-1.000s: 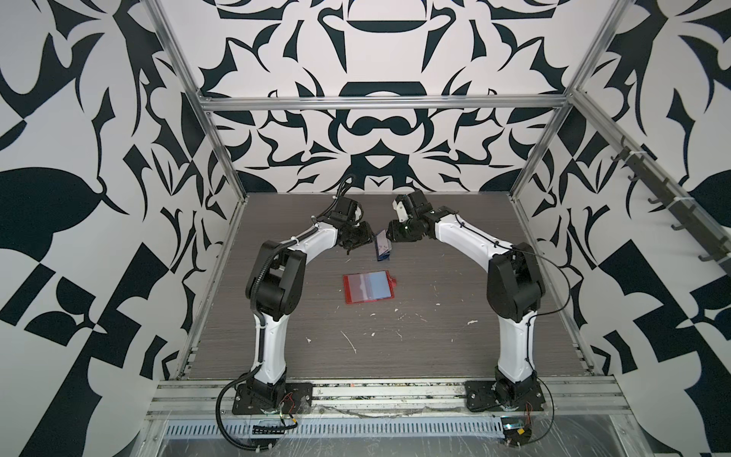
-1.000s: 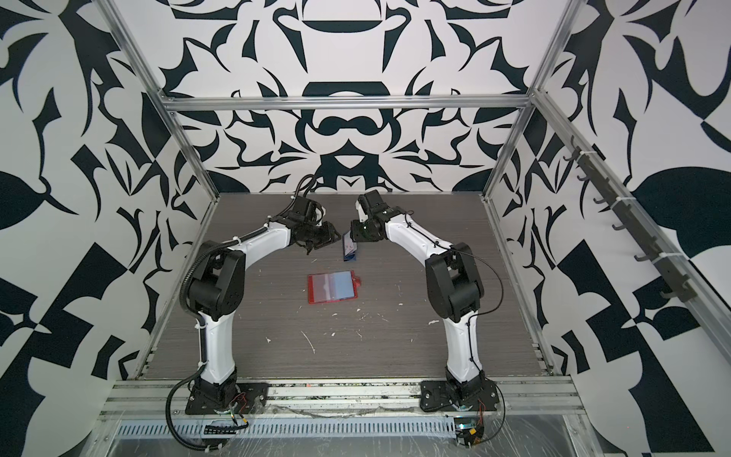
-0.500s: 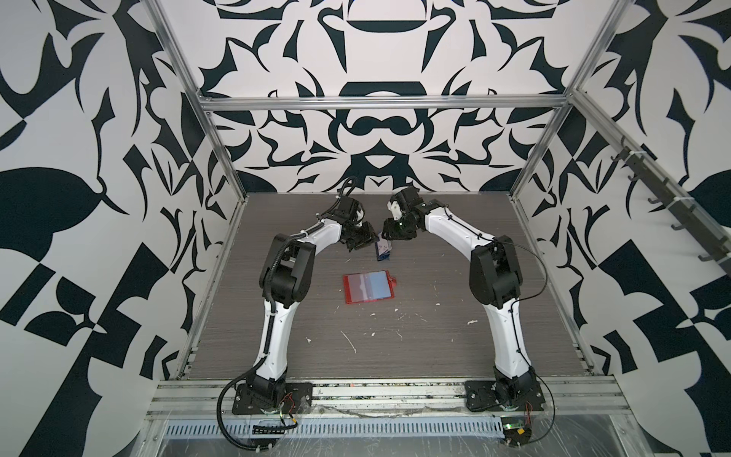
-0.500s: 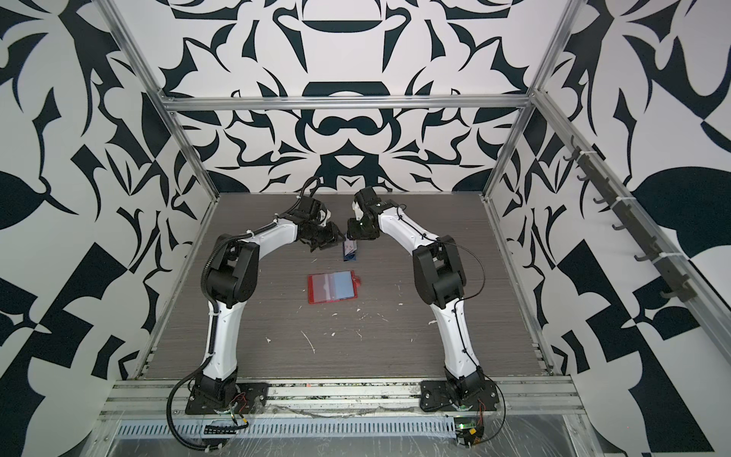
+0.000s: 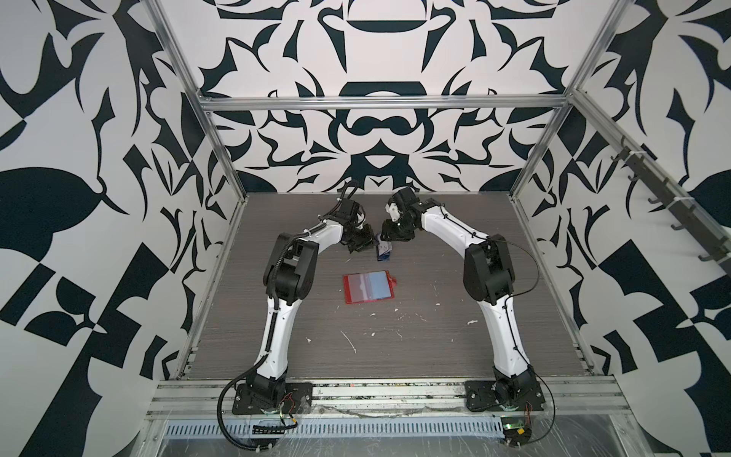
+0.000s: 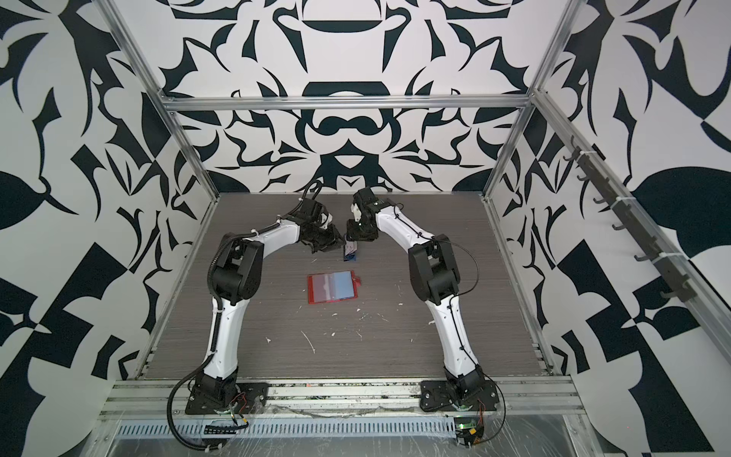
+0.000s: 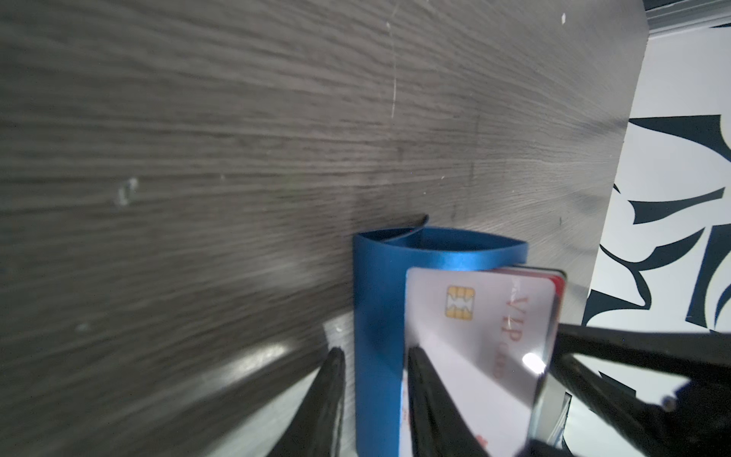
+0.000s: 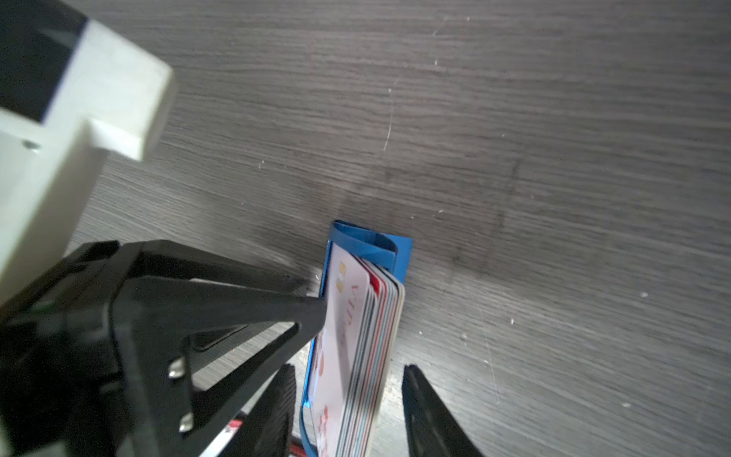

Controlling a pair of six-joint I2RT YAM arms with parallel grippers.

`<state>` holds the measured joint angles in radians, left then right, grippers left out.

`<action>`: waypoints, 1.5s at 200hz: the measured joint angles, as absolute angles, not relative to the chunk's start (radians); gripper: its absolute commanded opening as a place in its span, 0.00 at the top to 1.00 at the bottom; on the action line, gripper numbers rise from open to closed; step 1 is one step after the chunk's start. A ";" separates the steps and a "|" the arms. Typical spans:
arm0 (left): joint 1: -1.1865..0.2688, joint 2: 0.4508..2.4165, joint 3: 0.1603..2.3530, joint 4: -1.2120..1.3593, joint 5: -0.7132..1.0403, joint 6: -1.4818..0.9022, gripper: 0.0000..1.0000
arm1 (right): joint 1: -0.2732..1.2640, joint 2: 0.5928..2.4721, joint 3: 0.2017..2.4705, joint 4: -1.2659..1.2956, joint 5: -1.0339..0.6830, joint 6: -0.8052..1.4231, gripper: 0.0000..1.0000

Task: Put the credit cards into the card holder

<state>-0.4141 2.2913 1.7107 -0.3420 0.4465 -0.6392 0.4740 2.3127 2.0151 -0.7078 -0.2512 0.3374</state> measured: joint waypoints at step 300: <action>-0.422 2.294 1.710 -0.361 0.450 -0.635 0.74 | 0.491 2.385 2.119 -0.848 -0.153 0.345 0.66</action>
